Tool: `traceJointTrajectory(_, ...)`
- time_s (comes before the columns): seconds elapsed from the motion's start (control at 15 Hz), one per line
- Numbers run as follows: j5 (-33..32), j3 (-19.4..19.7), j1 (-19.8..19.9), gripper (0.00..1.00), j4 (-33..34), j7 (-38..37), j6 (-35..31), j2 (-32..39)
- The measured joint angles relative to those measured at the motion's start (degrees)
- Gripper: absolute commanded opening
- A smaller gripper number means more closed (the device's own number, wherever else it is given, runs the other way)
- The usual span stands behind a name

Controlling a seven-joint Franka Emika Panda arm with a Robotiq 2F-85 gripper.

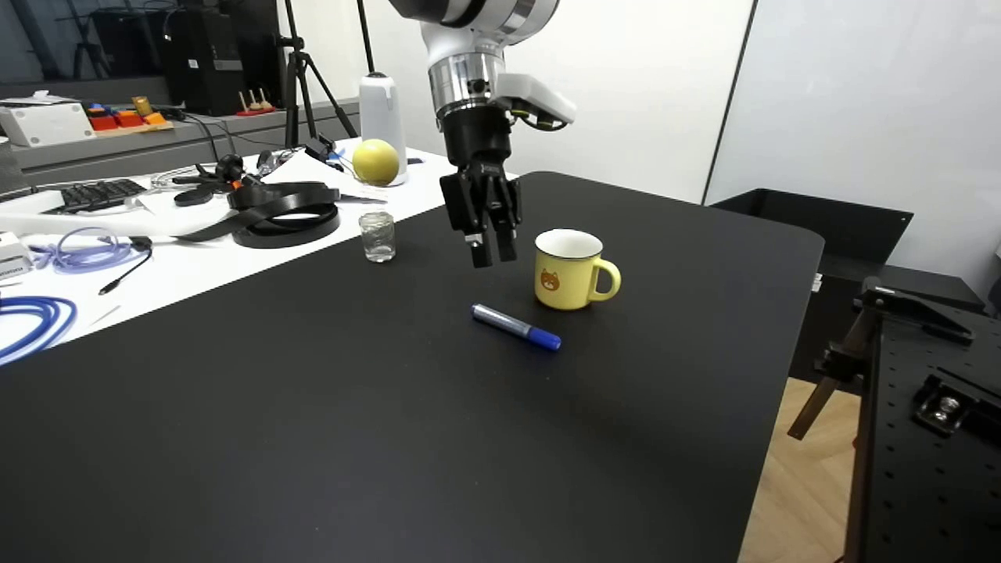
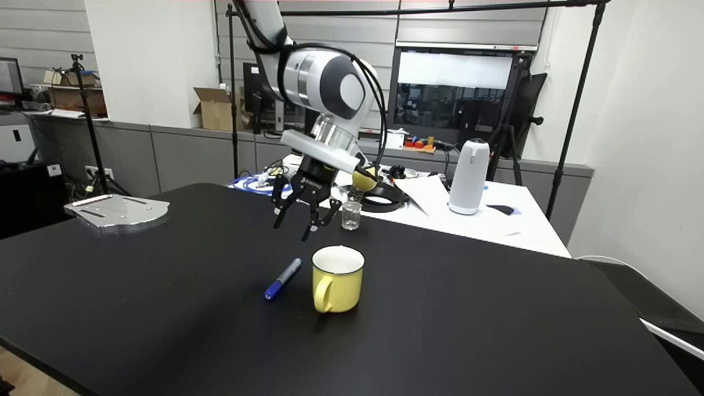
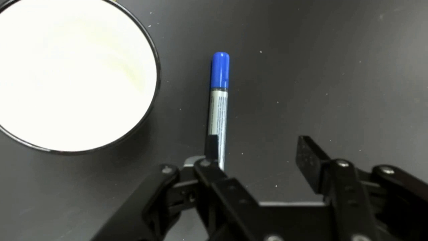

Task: Take the marker out of the cup and put it on the table

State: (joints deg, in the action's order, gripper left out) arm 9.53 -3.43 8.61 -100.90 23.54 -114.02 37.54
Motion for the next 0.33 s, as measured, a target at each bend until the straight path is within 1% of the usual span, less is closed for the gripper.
traceJointTrajectory(0.13,0.0,-0.2,0.0,1.0,0.6,0.1,1.3,0.0)
traceJointTrajectory(0.33,0.0,-0.3,0.0,1.0,1.0,1.0,1.6,-0.6)
